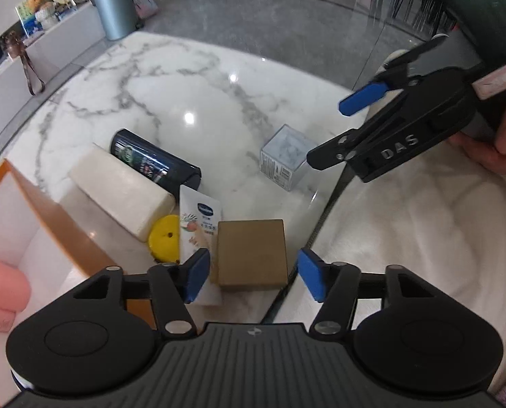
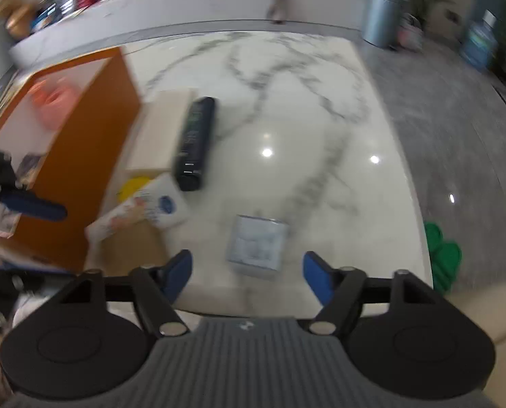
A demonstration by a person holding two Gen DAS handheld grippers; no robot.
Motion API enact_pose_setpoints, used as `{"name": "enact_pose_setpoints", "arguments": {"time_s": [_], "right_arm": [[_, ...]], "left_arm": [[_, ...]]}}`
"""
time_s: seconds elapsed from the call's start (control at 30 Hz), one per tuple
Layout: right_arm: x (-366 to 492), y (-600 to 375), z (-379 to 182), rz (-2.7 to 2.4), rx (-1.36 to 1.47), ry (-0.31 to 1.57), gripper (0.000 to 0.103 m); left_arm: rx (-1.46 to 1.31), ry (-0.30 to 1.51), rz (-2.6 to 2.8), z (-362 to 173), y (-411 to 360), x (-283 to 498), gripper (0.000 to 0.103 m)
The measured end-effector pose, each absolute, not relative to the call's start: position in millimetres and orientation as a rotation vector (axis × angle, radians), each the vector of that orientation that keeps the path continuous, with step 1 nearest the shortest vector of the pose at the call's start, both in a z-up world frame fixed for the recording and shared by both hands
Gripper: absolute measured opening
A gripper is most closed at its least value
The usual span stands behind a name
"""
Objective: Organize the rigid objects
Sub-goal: 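Grasp the brown square box with the left tool while the right tool grasps the clear cube box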
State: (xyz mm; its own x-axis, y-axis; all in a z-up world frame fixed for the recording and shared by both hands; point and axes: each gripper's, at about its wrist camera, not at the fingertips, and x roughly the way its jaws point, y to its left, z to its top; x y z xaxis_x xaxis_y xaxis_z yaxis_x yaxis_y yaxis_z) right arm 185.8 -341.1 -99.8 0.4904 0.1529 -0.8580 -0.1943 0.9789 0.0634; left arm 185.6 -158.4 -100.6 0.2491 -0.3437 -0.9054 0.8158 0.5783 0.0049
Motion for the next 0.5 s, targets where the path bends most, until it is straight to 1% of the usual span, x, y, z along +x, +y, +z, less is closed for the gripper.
{"name": "enact_pose_setpoints", "arguments": {"time_s": [0.07, 0.1, 0.5], "right_arm": [[186, -351, -103, 0.197, 0.018, 1.036, 0.077], [186, -353, -104, 0.192, 0.029, 1.026, 0.077], [228, -344, -131, 0.171, 0.012, 1.174, 0.078]], "left_arm": [[0.536, 1.070, -0.847, -109, -166, 191, 0.080], [0.535, 1.081, -0.845, -113, -168, 194, 0.081], [0.590, 1.154, -0.797, -141, -188, 208, 0.081]]}}
